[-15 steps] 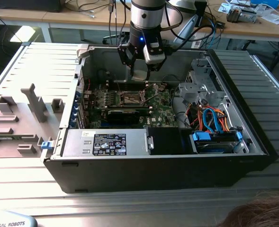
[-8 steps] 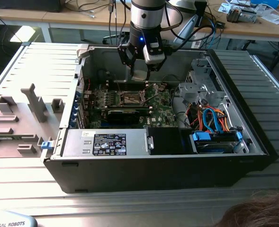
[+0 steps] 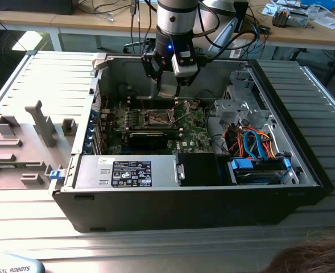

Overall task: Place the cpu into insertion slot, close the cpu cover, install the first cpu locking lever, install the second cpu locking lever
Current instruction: 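Place the cpu into insertion slot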

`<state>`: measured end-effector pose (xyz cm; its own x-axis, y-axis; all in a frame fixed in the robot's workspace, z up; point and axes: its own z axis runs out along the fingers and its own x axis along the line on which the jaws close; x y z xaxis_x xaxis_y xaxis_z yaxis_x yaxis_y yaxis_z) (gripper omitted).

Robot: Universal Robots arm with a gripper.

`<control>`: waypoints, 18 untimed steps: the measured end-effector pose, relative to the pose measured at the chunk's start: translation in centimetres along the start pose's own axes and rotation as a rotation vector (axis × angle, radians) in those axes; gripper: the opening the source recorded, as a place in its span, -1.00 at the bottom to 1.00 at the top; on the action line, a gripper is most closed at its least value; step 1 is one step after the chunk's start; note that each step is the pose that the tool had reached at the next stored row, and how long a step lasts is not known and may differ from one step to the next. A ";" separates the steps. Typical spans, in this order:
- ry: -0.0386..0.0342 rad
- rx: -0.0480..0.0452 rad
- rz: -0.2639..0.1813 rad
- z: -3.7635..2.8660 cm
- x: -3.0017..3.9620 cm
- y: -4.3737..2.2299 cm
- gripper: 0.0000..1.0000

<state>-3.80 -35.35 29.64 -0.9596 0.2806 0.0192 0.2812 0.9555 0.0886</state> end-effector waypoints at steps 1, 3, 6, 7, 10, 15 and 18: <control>0.0000 0.0000 0.001 0.00 0.00 0.00 0.08; -0.0002 -0.0001 0.002 0.00 0.00 0.00 0.08; -0.0005 -0.0001 0.005 0.01 0.00 0.00 0.08; -0.0005 -0.0002 0.006 0.01 0.00 0.00 0.08; -0.0008 -0.0002 0.009 0.01 0.00 0.00 0.08; -0.0011 -0.0003 0.013 0.01 0.00 0.00 0.08; -0.0013 -0.0004 0.016 0.01 0.00 0.00 0.08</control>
<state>-3.80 -35.35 29.63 -0.9551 0.2957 0.0193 0.2962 0.9510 0.0887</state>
